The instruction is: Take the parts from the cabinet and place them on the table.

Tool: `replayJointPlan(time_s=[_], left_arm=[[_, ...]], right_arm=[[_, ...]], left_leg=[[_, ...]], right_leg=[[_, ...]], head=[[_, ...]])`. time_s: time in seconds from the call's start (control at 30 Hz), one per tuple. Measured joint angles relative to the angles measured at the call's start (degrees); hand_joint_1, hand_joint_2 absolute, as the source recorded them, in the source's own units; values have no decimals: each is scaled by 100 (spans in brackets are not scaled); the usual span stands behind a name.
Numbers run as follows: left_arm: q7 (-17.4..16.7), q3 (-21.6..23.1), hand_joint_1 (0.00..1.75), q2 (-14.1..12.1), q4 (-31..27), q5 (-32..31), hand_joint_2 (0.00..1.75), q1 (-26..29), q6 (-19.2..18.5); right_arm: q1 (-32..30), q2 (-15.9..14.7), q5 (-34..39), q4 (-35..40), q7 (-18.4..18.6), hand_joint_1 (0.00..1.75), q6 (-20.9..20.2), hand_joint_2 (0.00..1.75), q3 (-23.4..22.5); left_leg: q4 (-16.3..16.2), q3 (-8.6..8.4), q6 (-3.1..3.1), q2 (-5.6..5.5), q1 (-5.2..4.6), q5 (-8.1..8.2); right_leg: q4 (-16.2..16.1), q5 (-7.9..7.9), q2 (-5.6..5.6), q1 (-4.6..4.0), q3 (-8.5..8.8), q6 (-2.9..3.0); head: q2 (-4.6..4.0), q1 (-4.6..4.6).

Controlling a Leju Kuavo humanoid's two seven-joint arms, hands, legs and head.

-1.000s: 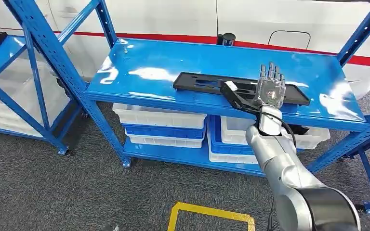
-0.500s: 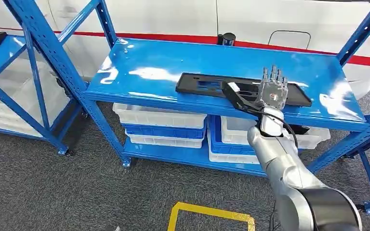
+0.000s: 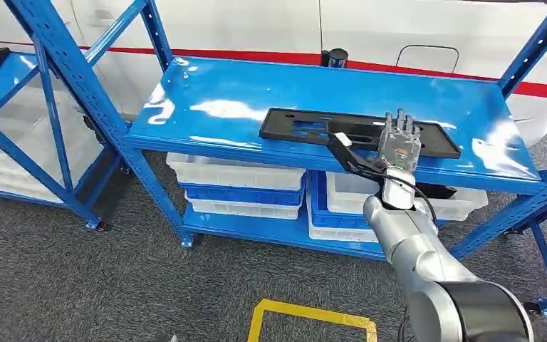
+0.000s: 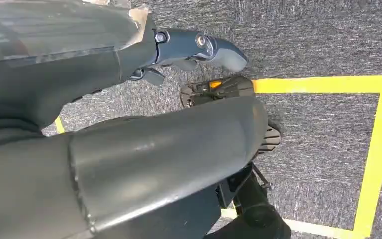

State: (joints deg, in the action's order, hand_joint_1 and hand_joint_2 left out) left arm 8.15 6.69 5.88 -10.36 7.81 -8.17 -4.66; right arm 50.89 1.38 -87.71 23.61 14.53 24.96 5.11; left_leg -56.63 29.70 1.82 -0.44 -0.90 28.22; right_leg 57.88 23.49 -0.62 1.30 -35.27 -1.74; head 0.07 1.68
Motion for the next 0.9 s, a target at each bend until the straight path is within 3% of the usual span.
replayJointPlan(time_s=[0.37,0.87,0.9], left_arm=[[-37,24,0,2,0,-59,0,-28,-11],[-13,37,0,7,0,-88,0,-65,-61],[-4,57,0,9,0,-112,175,-69,-61]], right_arm=[[-128,-35,15,-2,-236,175,223,175,-310],[-127,-140,4,-2,-315,175,223,175,-468],[-127,-146,2,-2,-312,175,223,175,-492]], left_leg=[[0,-3,1,1,0,1],[0,-15,1,-2,-1,1],[-1,-16,1,-3,-1,1]], right_leg=[[-1,0,0,0,2,0],[-2,0,2,0,18,0],[-4,0,2,0,19,0]], head=[[0,0],[0,0],[0,0]])
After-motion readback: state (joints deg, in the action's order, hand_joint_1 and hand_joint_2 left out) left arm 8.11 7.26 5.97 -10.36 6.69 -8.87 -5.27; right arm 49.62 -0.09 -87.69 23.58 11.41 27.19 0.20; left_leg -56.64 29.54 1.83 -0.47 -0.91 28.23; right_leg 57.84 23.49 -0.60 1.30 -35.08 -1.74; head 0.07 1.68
